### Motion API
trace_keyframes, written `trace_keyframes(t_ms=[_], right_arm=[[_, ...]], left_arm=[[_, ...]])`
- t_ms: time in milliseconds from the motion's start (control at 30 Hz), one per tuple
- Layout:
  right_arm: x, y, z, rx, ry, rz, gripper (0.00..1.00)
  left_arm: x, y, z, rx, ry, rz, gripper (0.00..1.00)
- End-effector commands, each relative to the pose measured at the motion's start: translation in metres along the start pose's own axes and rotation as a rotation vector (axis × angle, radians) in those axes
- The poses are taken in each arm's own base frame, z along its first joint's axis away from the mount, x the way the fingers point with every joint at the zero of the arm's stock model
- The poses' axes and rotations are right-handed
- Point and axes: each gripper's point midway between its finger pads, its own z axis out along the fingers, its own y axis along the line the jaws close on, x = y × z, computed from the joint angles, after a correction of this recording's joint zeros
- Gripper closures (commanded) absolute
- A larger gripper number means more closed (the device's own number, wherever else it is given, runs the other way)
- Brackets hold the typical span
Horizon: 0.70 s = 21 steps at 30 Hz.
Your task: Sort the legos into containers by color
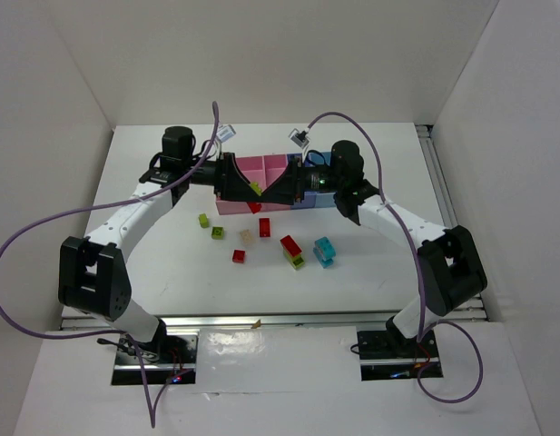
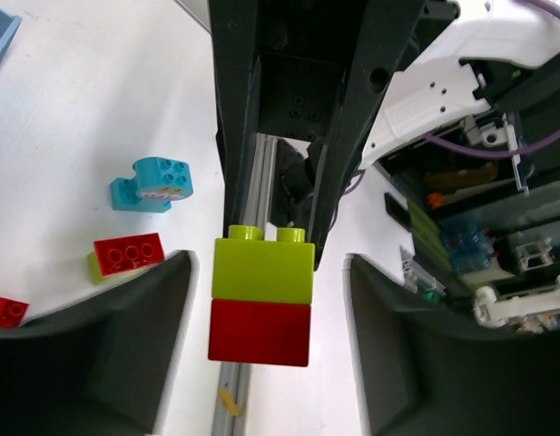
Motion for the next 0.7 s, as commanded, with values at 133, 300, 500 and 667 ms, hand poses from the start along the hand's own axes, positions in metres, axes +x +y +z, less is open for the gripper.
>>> trace_keyframes(t_ms=[133,300,500,667], right_arm=[[-0.017,0.011,0.004,-0.012,-0.067,-0.072,0.86],[-0.020,0.006,-0.002,0.014,-0.082,-0.066,0.87],[-0.022,0.003,-0.009,0.032,-0.091,-0.050,0.87],[-0.022,0.000,-0.008,0.031,-0.092,-0.053,0.87]], left_arm=[[-0.011,-0.016,0.000,0.042,0.003,0.091,0.10],[-0.011,-0.013,-0.006,0.028,-0.008,0.092,0.11],[-0.011,-0.013,-0.017,0.014,-0.034,0.105,0.28],[-0.010,-0.013,-0.017,0.014,-0.032,0.096,0.29]])
